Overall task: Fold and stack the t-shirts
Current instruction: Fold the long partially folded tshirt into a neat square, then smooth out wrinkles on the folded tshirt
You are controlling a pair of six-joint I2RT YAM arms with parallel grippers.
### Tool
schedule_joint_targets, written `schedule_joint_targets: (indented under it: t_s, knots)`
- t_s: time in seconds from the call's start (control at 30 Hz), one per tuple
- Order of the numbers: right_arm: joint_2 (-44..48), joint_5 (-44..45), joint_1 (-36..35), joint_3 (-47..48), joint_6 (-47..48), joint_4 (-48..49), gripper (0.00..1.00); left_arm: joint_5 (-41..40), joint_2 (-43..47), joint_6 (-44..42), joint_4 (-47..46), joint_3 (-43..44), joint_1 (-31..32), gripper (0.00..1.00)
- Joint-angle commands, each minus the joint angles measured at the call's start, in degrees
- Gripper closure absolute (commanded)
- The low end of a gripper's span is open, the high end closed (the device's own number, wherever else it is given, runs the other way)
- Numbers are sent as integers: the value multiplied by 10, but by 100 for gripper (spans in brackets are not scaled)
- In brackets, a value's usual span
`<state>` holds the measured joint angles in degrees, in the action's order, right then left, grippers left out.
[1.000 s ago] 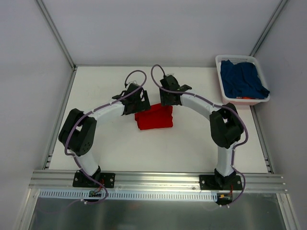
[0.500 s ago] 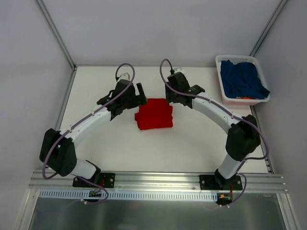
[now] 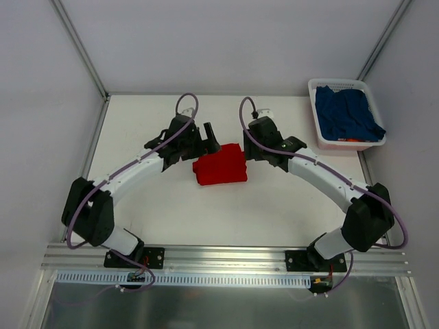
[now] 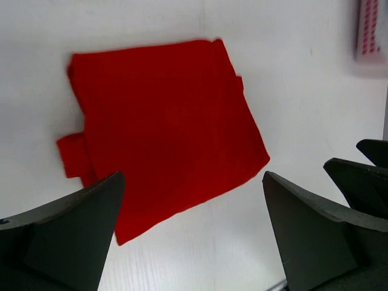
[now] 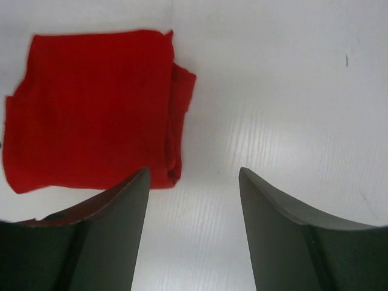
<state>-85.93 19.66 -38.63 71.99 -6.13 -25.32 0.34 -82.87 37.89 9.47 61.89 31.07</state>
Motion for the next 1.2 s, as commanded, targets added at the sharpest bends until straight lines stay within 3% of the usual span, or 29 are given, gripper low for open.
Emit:
schedule_joint_targets:
  t_s: [0.0, 0.17, 0.47, 0.77, 1.0, 1.17]
  knots:
    - [50, 1, -3, -43, -31, 8, 36, 118, -68, 20, -66, 9, 15, 1]
    - [126, 6, 1, -83, -34, 15, 34, 245, -128, 90, -242, -47, 21, 1]
    - [255, 23, 31, -132, -41, -5, 31, 330, -153, 200, -454, -103, 26, 1]
    - [313, 35, 39, -136, -41, -32, 31, 344, -130, 226, -449, -51, 43, 1]
    - [332, 48, 45, -124, -31, -52, 30, 386, -257, 379, -704, -44, 57, 1]
    - [349, 49, 55, -130, -31, -54, 30, 382, -321, 438, -778, -34, 78, 1]
